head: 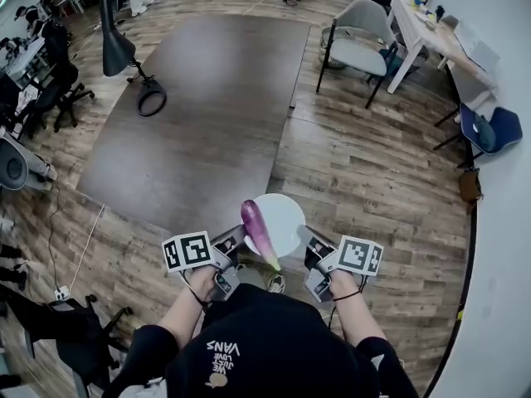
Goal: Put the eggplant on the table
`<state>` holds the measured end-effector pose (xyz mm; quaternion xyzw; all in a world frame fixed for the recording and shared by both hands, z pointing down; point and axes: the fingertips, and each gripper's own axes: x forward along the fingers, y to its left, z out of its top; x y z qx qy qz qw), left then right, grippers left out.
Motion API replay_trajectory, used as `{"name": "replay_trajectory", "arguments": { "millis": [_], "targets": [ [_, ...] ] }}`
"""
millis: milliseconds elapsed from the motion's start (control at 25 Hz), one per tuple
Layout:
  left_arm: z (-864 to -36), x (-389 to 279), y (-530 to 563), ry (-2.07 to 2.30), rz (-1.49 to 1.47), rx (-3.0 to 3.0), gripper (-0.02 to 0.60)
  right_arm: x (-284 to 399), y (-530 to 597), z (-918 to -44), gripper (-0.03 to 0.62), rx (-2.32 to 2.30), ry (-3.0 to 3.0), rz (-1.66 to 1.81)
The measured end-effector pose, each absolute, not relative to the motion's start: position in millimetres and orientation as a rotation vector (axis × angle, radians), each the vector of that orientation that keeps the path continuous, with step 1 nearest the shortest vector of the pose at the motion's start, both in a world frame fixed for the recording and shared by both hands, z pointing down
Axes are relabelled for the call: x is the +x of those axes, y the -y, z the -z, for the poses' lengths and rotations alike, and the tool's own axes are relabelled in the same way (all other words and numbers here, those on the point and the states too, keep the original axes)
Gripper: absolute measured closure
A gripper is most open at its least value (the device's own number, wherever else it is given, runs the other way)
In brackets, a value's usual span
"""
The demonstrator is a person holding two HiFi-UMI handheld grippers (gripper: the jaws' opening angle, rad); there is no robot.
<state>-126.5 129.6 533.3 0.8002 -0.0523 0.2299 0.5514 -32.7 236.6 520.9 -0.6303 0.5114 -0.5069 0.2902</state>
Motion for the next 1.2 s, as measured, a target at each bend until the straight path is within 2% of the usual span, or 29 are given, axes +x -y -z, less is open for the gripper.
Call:
{"name": "replay_trajectory", "arguments": {
  "millis": [440, 1200],
  "targets": [
    [-543, -103, -133, 0.115, -0.546, 1.888, 0.545, -11, -241, -530, 0.557, -1.697, -1.353, 1.358],
    [-526, -37, -59, 0.101, -0.548, 1.893, 0.545, 54, -168, -516, 0.557, -1.699, -1.337, 1.338]
  ]
}}
